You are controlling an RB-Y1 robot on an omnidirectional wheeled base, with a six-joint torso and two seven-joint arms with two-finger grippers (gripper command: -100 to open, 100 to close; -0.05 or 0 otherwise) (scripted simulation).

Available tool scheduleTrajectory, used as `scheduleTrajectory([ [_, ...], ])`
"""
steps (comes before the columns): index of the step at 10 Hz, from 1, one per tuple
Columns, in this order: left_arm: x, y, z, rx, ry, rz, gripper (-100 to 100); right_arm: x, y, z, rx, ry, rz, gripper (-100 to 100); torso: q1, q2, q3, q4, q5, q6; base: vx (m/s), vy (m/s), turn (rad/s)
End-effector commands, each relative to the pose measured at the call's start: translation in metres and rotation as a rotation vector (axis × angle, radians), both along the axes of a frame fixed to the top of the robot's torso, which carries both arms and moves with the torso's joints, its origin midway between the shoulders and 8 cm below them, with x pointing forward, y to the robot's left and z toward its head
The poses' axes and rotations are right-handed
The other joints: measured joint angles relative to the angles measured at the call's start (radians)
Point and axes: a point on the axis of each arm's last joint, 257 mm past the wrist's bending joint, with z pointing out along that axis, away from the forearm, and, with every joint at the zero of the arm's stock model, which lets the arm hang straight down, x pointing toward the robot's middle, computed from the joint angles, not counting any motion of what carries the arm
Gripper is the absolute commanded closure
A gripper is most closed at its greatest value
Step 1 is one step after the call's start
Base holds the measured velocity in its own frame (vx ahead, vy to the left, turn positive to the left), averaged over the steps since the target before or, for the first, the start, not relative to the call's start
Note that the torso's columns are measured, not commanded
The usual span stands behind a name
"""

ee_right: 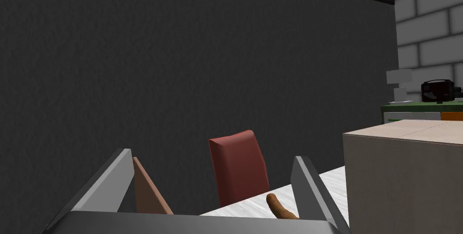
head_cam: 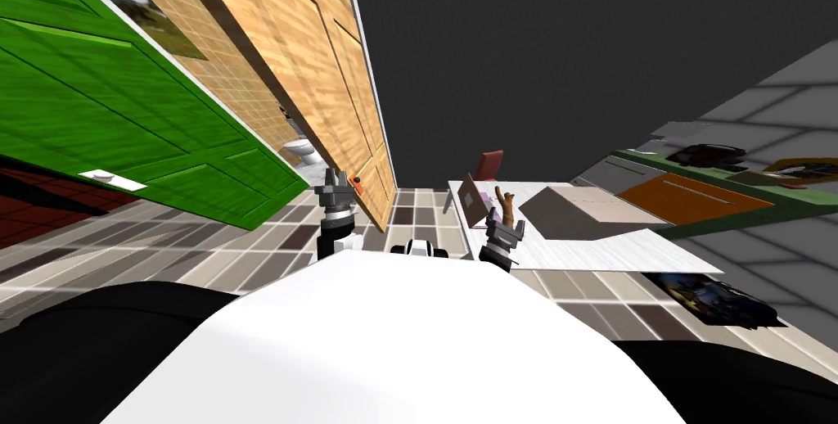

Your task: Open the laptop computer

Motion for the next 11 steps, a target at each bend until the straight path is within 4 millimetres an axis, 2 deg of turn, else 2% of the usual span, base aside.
scheduleTrajectory([
  [1, 0.000, 0.000, 0.000, 0.000, 0.000, 0.000, 0, -0.004, -0.006, -0.015, 0.086, -0.011, 0.002, -100, 0.001, 0.000, 0.000, 0.000, 0.000, -0.001, -0.003, -0.031, 0.124],
  [3, 0.000, 0.000, 0.000, 0.000, 0.000, 0.000, 0, -0.014, -0.015, -0.039, 0.202, -0.017, -0.010, -100, 0.002, 0.000, 0.000, 0.000, 0.000, -0.001, -0.007, -0.036, 0.305],
  [4, 0.000, 0.000, 0.000, 0.000, 0.000, 0.000, 0, -0.014, -0.015, -0.039, 0.211, -0.024, -0.006, -100, 0.001, 0.000, 0.000, 0.000, 0.000, -0.001, -0.003, -0.042, 0.102],
  [6, 0.000, 0.000, 0.000, 0.000, 0.000, 0.000, 0, -0.024, -0.023, -0.061, 0.316, -0.033, -0.022, -100, 0.001, 0.000, 0.000, 0.000, 0.000, -0.001, -0.006, -0.042, 0.284],
  [7, 0.000, 0.000, 0.000, 0.000, 0.000, 0.000, 0, -0.024, -0.023, -0.061, 0.324, -0.038, -0.018, -100, 0.001, 0.000, 0.000, 0.000, 0.000, -0.002, -0.007, -0.042, 0.136],
  [11, 0.000, 0.000, 0.000, 0.000, 0.000, 0.000, 0, -0.045, -0.035, -0.097, 0.498, -0.069, -0.049, -100, 0.000, 0.000, 0.000, 0.000, 0.000, -0.001, -0.009, -0.040, 0.247],
])
